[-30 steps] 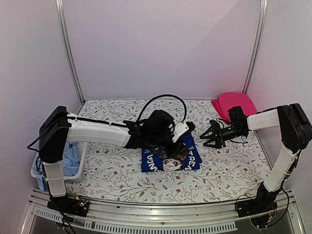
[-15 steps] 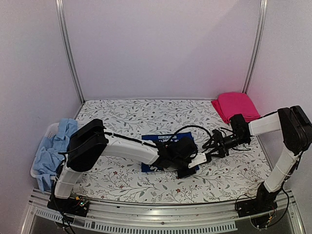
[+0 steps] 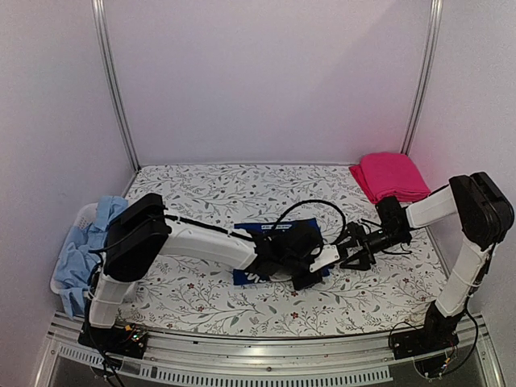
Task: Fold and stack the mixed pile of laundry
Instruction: Pass from the left arm to the right
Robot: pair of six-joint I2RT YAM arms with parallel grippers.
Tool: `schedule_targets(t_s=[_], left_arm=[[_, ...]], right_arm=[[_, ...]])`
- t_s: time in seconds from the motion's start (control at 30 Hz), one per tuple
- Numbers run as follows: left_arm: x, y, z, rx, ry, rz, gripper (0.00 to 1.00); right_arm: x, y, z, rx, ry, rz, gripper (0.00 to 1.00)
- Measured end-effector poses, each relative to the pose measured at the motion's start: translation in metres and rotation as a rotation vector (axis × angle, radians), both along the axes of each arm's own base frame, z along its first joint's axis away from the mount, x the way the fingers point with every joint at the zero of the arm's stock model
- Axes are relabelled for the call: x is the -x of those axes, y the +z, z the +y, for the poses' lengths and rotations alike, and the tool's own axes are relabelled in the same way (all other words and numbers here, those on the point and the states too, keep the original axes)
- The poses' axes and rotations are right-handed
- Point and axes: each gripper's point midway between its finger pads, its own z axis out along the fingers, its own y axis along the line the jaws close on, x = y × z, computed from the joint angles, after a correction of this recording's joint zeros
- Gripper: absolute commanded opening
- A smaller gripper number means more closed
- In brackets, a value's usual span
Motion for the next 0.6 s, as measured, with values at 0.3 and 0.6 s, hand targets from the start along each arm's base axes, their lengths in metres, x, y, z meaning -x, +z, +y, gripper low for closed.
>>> schedule_targets(t_s=[0.3, 0.6], left_arm=[[-0.007, 0.051, -0.01, 0.141, -0.001, 0.001, 0.0], [-0.004, 0.054, -0.014, 0.171, -0.02, 0.011, 0.0]], right_arm=[[0.007, 0.003, 0.031, -0.097, 0.039, 0.052, 0.8], [-0.019, -0.001, 0.058, -0.14, 0.029, 0.089, 0.63]])
